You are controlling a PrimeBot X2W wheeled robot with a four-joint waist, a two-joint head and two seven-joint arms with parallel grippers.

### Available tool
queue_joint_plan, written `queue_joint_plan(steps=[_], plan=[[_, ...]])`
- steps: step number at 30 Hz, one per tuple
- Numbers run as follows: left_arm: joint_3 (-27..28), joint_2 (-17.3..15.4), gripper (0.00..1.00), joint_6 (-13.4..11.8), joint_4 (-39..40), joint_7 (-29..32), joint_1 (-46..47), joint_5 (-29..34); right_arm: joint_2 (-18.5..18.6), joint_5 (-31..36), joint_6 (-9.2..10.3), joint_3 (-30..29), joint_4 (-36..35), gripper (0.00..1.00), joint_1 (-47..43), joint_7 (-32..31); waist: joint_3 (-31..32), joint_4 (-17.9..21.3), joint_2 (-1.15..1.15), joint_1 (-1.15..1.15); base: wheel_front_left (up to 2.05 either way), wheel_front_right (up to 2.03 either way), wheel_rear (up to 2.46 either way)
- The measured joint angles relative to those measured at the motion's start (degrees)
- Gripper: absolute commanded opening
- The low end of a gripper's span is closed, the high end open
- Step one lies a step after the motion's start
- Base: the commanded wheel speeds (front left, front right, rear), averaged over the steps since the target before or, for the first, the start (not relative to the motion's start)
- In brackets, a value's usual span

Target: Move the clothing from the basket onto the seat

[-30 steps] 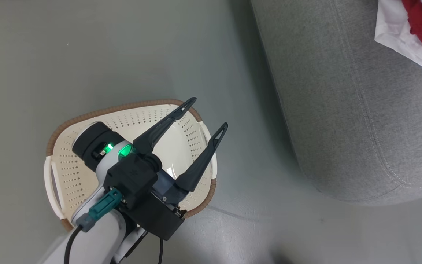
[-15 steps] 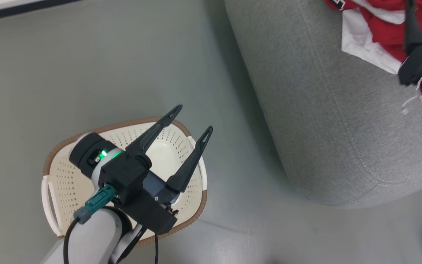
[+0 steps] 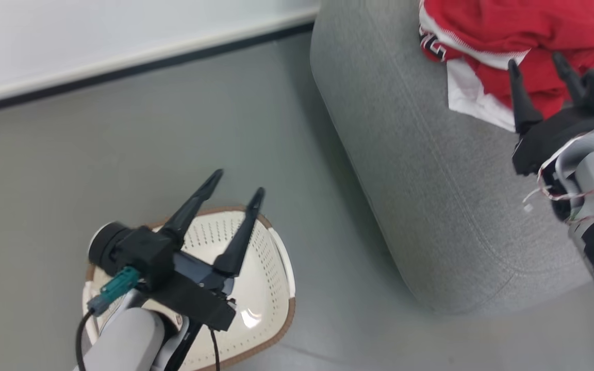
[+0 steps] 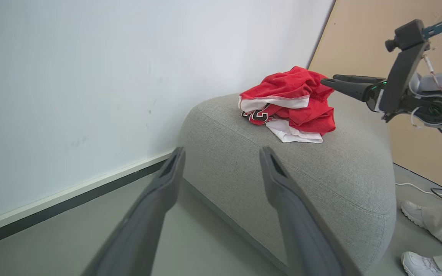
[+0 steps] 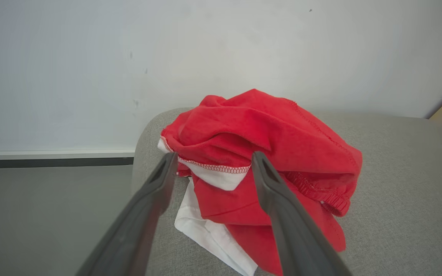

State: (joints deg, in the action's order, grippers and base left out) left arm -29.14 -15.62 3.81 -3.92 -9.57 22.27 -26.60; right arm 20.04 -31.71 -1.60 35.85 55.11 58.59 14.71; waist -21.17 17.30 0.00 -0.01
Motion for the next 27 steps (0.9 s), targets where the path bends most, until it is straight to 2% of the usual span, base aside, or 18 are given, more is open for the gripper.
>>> queue_joint_plan(steps=[14,21,27], plan=[[5.9,0.8,1.00,-4.6,-7.6,-3.2,-6.9,-2.6,-2.5,0.5,0.67,-1.1,-5.5,1.00,-11.9,0.0,9.8,-4.1,0.00,0.00,0.00,0.00,0.00],[10.2,-1.1,1.00,-7.5,-9.2,-3.8,-13.0,-4.1,-4.7,0.5,2.20,-1.8,-10.7,1.00,-18.5,0.0,14.3,-7.2,-0.01,0.00,0.00,0.00,0.00],[14.5,-2.4,1.00,-8.9,-9.3,-4.4,-18.8,-5.0,-6.7,1.1,4.54,-1.8,-15.9,1.00,-24.1,0.0,17.9,-9.1,-0.01,0.01,0.00,0.00,0.00]])
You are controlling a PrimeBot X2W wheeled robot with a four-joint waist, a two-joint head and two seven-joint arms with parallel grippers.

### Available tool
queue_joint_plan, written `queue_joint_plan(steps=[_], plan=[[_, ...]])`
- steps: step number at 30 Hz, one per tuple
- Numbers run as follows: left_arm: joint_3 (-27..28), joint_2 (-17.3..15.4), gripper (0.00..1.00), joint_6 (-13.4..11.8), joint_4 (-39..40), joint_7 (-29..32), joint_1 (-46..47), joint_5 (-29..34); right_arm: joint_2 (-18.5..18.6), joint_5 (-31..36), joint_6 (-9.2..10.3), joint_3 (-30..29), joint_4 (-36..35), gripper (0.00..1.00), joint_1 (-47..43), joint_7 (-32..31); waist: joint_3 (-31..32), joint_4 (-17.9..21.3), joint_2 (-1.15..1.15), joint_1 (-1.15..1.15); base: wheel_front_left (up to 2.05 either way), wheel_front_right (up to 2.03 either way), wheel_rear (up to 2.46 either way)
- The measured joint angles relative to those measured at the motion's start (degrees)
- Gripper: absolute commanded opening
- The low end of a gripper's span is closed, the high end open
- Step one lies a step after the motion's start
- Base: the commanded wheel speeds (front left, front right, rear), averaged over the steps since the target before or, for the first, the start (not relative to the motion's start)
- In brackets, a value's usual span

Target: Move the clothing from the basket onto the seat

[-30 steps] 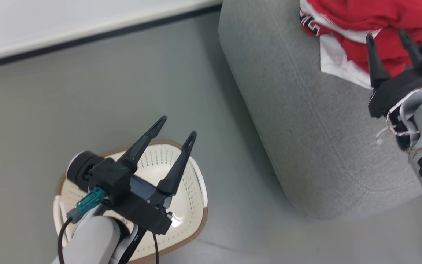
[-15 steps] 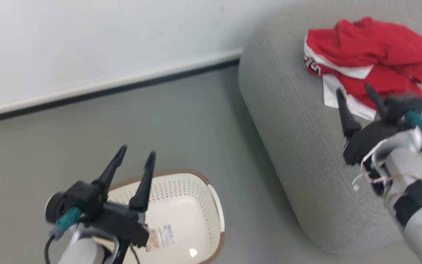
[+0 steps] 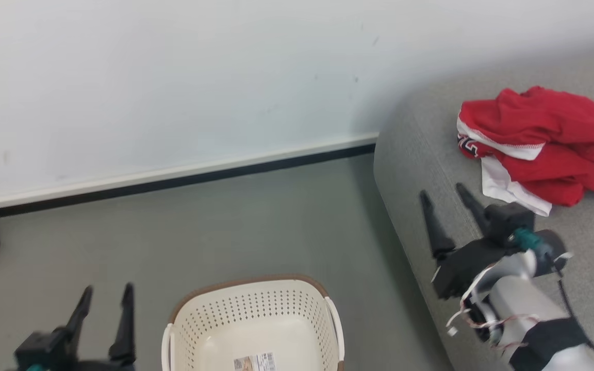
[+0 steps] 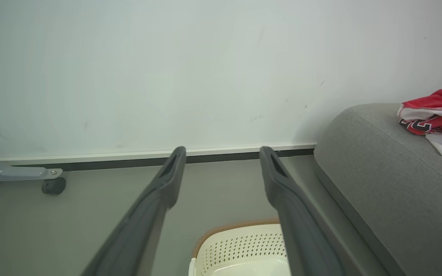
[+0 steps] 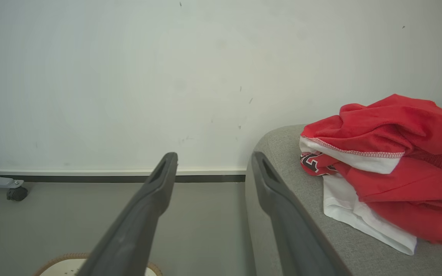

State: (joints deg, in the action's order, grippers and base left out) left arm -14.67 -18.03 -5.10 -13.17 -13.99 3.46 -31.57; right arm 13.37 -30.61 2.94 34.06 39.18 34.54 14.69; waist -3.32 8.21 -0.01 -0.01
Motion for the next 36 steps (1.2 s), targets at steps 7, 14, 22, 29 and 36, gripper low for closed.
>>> queue_joint_plan(steps=[7,14,22,29,36], plan=[[4.4,-1.3,1.00,-0.9,1.7,-0.3,-7.1,-0.4,-1.9,2.4,1.18,1.2,-7.5,1.00,-6.1,0.0,3.0,-0.4,0.00,-0.01,0.00,0.00,0.00],[5.7,-0.2,1.00,-1.3,5.2,-0.3,-12.3,0.5,-0.4,3.0,2.86,-0.8,-14.8,1.00,-13.6,0.0,4.0,0.9,0.00,0.00,0.00,0.00,0.00],[7.8,1.1,1.00,-1.5,9.8,-0.3,-15.7,3.1,1.6,4.9,3.71,-4.1,-22.4,1.00,-21.0,0.0,4.4,1.4,0.00,0.01,0.00,0.00,0.00],[9.3,2.0,1.00,-2.0,11.9,-0.3,-16.8,4.4,1.9,5.8,4.13,-7.1,-27.5,1.00,-25.7,0.0,4.3,1.2,0.01,0.00,0.00,0.00,0.00],[10.0,3.1,1.00,-2.0,12.9,-0.3,-17.2,6.4,1.9,6.6,4.20,-9.7,-30.3,1.00,-27.9,0.0,4.2,0.9,0.01,0.00,0.00,0.00,0.00]])
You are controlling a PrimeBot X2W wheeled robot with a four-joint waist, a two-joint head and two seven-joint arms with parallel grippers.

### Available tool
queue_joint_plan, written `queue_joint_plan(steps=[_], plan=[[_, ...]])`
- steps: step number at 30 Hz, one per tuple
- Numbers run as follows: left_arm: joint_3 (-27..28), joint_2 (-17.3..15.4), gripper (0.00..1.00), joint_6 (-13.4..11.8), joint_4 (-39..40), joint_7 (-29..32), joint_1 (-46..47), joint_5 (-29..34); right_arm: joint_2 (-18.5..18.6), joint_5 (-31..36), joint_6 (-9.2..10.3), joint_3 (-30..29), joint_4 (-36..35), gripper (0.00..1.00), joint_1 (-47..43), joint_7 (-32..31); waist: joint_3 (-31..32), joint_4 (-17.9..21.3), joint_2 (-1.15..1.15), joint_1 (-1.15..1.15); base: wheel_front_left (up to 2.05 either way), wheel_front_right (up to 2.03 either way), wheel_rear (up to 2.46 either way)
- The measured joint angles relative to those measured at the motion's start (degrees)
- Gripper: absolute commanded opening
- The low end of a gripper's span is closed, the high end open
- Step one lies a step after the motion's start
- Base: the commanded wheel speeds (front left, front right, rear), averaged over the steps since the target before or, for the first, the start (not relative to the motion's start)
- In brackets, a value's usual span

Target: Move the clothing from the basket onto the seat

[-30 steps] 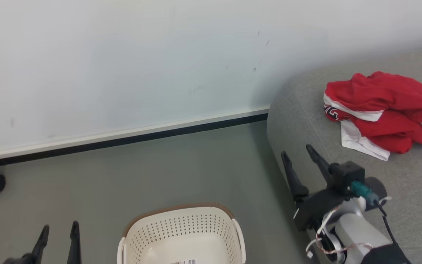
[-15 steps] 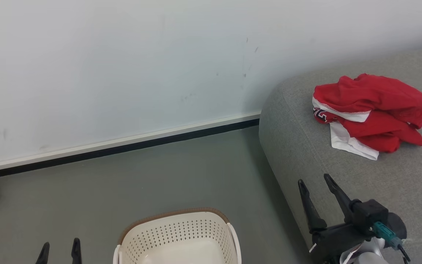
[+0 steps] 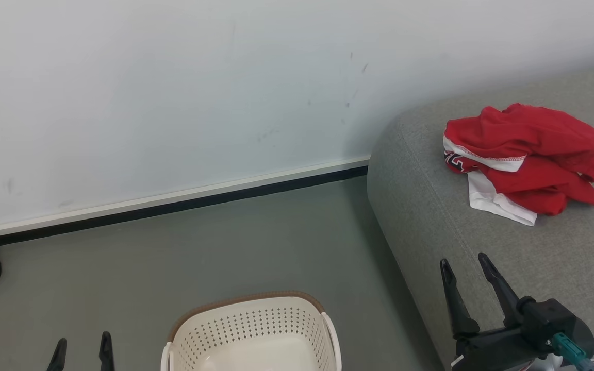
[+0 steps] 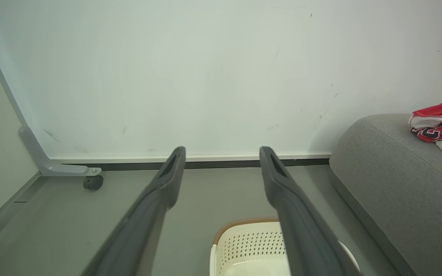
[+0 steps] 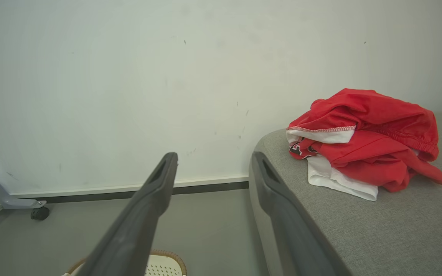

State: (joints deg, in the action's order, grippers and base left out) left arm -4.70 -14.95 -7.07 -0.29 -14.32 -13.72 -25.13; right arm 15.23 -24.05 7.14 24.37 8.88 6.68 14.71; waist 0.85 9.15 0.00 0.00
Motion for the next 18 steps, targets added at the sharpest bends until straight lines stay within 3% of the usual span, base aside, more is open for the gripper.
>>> queue_joint_plan(steps=[18], plan=[[1.4,1.1,1.00,-0.1,1.2,0.0,-1.1,1.8,-1.5,3.8,0.00,-3.9,-2.9,1.00,-2.8,0.0,0.6,-1.5,0.00,0.00,0.00,0.00,0.00]])
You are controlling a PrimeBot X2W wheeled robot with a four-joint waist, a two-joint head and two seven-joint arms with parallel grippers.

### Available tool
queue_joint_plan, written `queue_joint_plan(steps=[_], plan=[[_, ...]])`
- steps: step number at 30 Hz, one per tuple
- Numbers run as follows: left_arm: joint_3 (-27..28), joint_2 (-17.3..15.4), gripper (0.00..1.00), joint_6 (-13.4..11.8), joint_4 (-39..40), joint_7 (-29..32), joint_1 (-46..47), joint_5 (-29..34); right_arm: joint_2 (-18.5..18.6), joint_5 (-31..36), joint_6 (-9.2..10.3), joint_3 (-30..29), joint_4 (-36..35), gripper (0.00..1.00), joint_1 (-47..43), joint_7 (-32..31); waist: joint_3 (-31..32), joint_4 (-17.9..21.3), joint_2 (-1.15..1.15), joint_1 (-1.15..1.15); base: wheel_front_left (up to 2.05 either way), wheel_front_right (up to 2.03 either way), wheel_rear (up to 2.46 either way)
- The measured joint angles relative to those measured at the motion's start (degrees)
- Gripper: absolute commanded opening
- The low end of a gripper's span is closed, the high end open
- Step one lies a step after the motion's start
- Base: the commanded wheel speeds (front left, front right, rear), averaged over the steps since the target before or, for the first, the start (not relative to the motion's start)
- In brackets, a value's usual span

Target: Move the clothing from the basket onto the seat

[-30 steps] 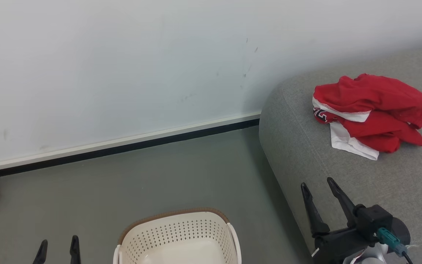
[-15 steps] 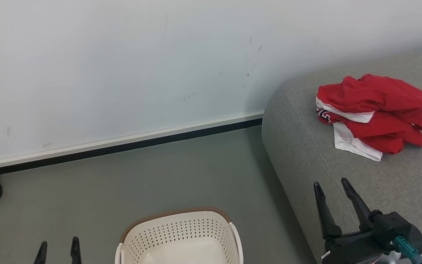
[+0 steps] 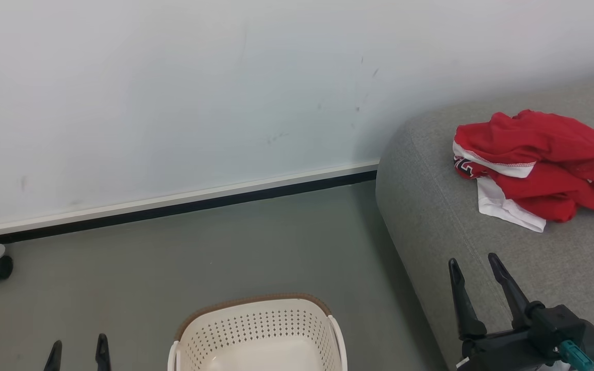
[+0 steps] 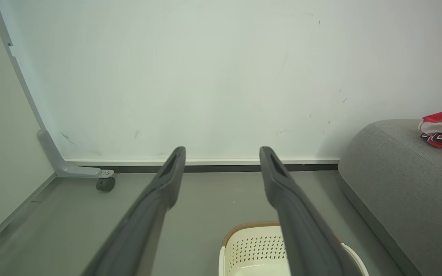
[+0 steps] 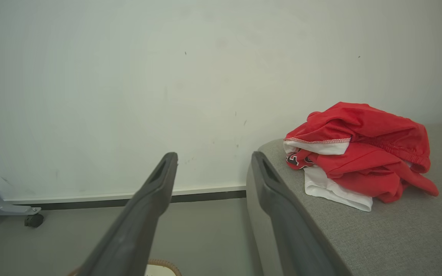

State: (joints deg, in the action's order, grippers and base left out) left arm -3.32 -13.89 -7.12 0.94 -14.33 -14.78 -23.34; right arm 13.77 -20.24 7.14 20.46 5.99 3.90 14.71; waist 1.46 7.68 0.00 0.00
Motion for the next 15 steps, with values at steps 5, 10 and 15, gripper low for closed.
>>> queue_joint_plan(steps=[5,10,15], plan=[[0.3,0.0,1.00,0.0,0.1,0.0,-0.6,0.3,-0.3,0.7,0.01,-0.3,-0.3,1.00,-0.1,0.0,0.2,-0.2,0.00,0.00,0.00,0.00,0.00],[0.5,0.1,1.00,0.0,0.3,0.0,-1.0,1.2,-0.4,1.2,0.01,-0.9,-0.6,1.00,-0.4,0.0,0.3,-0.3,0.00,0.00,0.00,0.00,0.00],[0.3,1.0,0.00,0.1,-1.3,0.0,-1.0,1.6,-1.0,1.3,-0.01,-0.7,0.9,0.00,-2.0,-0.1,0.3,-0.3,0.00,0.00,0.00,0.00,0.00]])
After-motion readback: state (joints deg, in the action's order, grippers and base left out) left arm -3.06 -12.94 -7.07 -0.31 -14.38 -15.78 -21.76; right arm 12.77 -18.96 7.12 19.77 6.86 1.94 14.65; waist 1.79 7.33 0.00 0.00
